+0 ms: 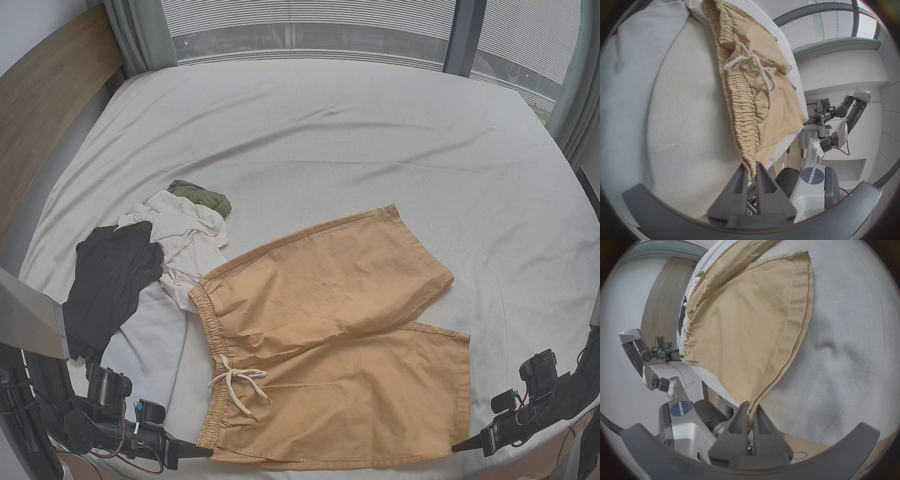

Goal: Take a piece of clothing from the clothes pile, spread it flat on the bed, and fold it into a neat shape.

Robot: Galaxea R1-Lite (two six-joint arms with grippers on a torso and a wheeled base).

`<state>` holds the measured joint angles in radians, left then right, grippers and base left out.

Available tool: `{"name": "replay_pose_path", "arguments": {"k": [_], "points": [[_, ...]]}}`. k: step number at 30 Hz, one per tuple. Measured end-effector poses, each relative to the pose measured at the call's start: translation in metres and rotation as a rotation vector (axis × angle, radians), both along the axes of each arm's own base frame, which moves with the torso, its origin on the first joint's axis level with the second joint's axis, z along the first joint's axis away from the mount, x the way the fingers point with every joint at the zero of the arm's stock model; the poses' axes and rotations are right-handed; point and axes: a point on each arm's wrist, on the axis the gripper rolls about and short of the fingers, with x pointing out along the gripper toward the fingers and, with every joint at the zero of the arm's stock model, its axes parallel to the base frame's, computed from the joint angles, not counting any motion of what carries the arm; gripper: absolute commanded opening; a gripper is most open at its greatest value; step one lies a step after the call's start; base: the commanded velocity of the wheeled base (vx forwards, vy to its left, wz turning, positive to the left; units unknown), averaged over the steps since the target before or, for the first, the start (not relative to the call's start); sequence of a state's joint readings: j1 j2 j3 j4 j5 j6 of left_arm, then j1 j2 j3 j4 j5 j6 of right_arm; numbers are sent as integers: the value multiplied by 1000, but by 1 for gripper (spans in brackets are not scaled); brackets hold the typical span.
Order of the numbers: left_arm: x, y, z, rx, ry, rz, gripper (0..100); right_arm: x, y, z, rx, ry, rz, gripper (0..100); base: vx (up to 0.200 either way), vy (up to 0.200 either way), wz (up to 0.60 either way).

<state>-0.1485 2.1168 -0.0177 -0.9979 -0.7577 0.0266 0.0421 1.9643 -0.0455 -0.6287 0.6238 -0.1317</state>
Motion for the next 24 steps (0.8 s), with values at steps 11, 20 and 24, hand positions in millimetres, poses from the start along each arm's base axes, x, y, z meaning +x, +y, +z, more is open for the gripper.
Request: {"name": "replay_pose_path", "arguments": {"k": [11, 20, 24], "points": [[6, -1, 12, -53, -105, -15, 0, 17, 0, 10, 21, -150, -9, 0, 0, 0, 0], [23, 0, 27, -95, -302, 16, 0, 38, -3, 33, 84, -373, -45, 0, 0, 0, 0], [31, -2, 37, -151, -367, 68, 0, 45, -3, 42, 102, -445, -67, 0, 0, 0, 0]]}}
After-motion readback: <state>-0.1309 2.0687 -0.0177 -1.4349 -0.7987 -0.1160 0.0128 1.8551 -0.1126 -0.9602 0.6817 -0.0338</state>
